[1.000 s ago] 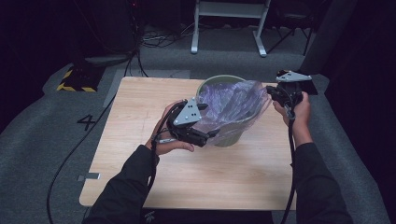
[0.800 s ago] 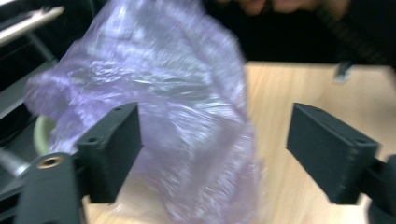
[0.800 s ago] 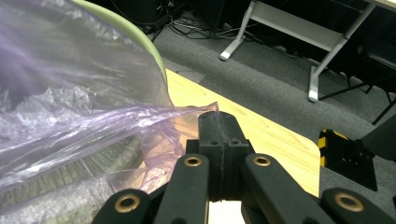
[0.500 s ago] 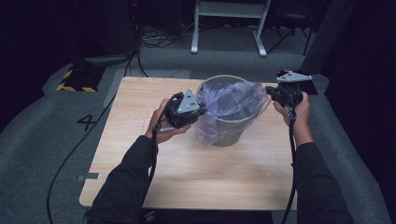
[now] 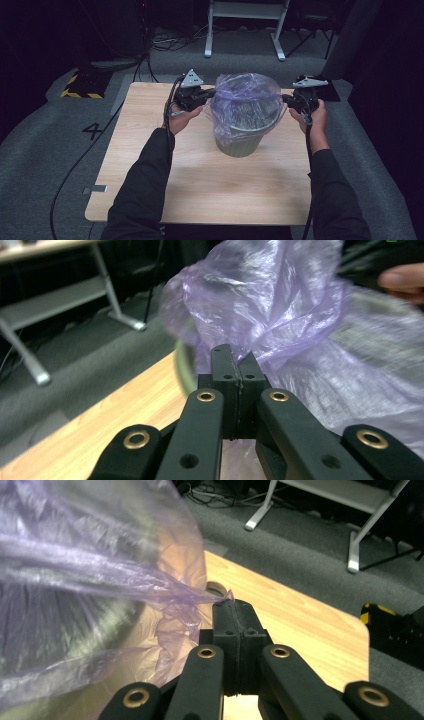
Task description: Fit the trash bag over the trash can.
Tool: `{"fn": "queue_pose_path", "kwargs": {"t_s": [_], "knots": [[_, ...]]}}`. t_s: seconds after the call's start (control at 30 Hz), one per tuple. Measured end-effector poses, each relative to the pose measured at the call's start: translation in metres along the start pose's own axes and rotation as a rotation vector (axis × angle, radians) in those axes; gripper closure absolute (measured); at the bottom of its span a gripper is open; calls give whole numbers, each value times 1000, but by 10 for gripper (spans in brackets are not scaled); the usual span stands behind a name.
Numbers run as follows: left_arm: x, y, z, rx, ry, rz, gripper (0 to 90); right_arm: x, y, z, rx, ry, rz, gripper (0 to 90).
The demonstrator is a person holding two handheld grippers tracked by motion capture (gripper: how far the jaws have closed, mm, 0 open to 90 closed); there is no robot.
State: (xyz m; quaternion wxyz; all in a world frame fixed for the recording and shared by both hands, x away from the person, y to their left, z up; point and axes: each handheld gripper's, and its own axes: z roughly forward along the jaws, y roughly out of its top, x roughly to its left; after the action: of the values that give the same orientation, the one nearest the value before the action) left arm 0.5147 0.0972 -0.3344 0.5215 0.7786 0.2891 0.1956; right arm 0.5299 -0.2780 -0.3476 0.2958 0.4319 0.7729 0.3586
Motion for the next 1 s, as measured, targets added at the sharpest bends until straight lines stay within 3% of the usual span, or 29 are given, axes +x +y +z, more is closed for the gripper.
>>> {"fn": "queue_pose_path", "kwargs": {"t_s": [0.03,0.13,0.3,0.5,0.7,1.0], "knots": [[3,-2,5,16,12,-14,897,0,-1,3,6,3,3,900],[16,-8,11,-27,-3,-121,898,1,-5,11,19,21,14,900],[23,-18,26,60,49,-134,898,6,-11,20,37,49,11,900],[28,-31,33,42,-11,-205,897,6,-20,24,19,125,60,900],[31,-44,32,29,-93,-272,898,11,-27,25,-5,190,68,900],[30,-56,12,29,-149,-245,898,14,-38,15,-27,259,56,900]]}}
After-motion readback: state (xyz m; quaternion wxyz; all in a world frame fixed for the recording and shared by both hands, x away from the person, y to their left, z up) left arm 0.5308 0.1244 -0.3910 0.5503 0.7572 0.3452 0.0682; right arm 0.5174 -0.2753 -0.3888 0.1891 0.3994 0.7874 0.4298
